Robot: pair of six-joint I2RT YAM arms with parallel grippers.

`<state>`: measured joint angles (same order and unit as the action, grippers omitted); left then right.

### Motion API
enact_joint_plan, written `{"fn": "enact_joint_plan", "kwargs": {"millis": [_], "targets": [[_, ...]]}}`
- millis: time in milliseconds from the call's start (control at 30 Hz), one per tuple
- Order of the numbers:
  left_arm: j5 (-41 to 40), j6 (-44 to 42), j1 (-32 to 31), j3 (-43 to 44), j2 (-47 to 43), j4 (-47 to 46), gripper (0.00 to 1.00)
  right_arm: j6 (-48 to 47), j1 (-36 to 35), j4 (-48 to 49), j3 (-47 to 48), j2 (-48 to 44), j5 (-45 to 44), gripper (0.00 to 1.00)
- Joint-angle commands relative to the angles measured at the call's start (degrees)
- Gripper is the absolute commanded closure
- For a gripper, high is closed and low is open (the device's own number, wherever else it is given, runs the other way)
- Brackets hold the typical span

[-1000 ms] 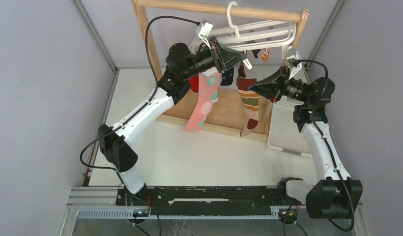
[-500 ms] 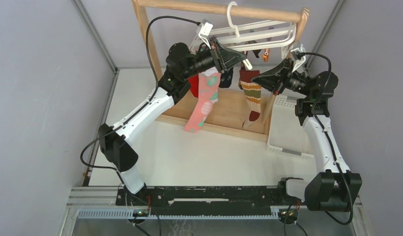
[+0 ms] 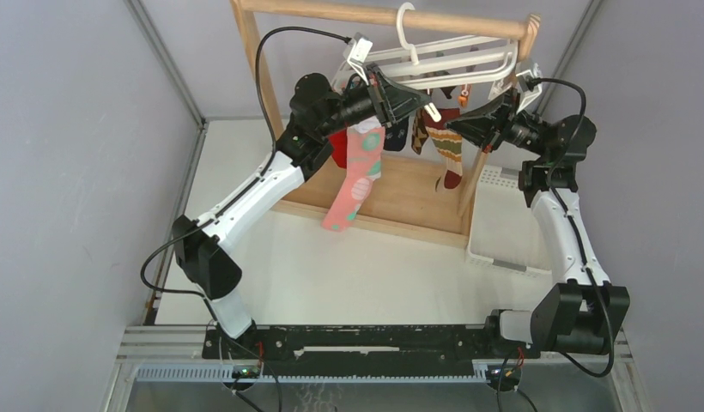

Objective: Clip the socks to the hanger
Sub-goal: Clamp the sock onto the hanger.

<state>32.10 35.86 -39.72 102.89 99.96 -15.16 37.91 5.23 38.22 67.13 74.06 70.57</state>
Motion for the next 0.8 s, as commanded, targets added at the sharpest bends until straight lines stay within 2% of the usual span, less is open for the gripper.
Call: {"fn": "enact_joint_plan", "kwargs": {"millis": [0,167,767], "targets": [[7.2,-0.3,-1.6,3.0,1.3,3.3,1.00,4.5,0.2,7.0,2.6,-0.3,-0.1,1.00],[7.7,0.4,-1.6,3.1,1.9,2.9,1.00,1.1,0.0,2.1,4.2,-1.3,-1.2,1.00],[5.8,0.0,-1.4,2.7,1.2,3.2,0.98,-1.4,-3.1,-0.2,4.9,-0.3,-3.3,1.00]]}}
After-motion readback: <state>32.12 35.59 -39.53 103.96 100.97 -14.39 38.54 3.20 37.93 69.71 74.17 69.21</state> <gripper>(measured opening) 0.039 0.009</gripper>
